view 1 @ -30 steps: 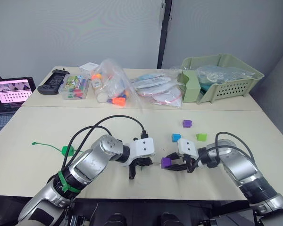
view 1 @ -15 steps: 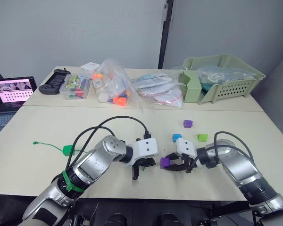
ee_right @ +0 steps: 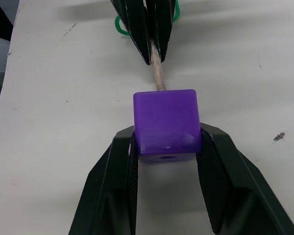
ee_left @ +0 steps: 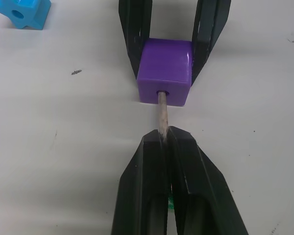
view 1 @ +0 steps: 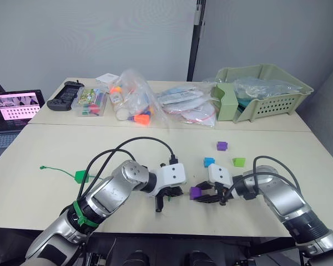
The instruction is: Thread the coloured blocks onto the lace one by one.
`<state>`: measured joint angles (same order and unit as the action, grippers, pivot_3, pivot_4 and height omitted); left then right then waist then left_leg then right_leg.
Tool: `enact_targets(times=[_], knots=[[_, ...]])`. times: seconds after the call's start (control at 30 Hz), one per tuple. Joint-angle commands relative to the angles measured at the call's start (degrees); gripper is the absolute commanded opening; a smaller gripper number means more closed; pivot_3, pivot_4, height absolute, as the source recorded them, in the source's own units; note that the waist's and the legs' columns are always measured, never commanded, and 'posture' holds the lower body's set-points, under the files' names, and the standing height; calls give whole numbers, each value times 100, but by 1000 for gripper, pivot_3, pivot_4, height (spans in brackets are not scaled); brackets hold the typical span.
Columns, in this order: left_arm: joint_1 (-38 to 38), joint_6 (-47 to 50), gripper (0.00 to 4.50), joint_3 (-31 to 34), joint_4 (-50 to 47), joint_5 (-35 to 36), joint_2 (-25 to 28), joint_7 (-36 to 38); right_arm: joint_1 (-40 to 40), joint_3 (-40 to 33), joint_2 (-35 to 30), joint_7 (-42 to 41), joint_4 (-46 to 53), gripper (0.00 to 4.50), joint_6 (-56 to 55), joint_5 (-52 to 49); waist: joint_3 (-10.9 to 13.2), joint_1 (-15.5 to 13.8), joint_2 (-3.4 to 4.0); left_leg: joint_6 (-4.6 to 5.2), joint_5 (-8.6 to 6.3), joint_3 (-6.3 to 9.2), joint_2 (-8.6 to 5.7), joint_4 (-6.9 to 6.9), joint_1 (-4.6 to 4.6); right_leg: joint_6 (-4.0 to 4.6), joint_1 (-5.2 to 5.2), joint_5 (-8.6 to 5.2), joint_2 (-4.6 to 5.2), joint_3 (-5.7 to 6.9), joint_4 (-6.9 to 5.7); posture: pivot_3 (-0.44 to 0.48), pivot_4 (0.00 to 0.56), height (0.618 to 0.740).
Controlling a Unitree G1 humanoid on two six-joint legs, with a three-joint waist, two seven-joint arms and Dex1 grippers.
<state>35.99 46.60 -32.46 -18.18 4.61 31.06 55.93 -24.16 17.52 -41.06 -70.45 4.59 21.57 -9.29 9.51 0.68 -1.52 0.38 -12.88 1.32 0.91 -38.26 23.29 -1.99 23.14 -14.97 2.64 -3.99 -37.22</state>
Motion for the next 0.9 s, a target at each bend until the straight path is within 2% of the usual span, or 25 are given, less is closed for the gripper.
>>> enact_targets(times=[0.03,0.23,0.4,0.5,0.73,0.9], knots=[[111,-15,0,32,-125,18,-126,-78,-11,-71,-13,34,341,1154,139,-92,0,4,0,0,0,0,0,0,0,0,0,0,0,0,0,0,150,740],[141,-199,0,-54,103,40,-400,-62,-28,-19,138,210,583,1154,432,-132,0,6,0,0,0,0,1,0,0,0,0,0,-1,0,-1,0,150,740],[12,-675,0,0,585,182,-916,-74,19,-6,226,351,755,1154,600,-161,-1,-44,1,0,0,2,-3,-17,-4,-3,-13,1,2,4,0,0,150,740],[-58,-1085,0,-3,842,129,-1054,-5,60,-22,229,394,833,1154,663,-188,-1,-33,1,0,0,1,-2,-32,4,-7,-12,4,2,3,-2,0,150,740],[-50,-1299,0,4,868,5,-835,230,232,-72,178,362,981,1154,693,-238,-1,-22,2,0,0,1,-3,-30,6,-7,-10,4,2,3,-2,0,150,740],[-73,-1262,0,110,731,1,-518,371,269,-127,126,346,618,1154,542,-133,-1,14,2,0,0,2,0,-26,5,-7,-7,4,0,3,-4,0,150,740]])
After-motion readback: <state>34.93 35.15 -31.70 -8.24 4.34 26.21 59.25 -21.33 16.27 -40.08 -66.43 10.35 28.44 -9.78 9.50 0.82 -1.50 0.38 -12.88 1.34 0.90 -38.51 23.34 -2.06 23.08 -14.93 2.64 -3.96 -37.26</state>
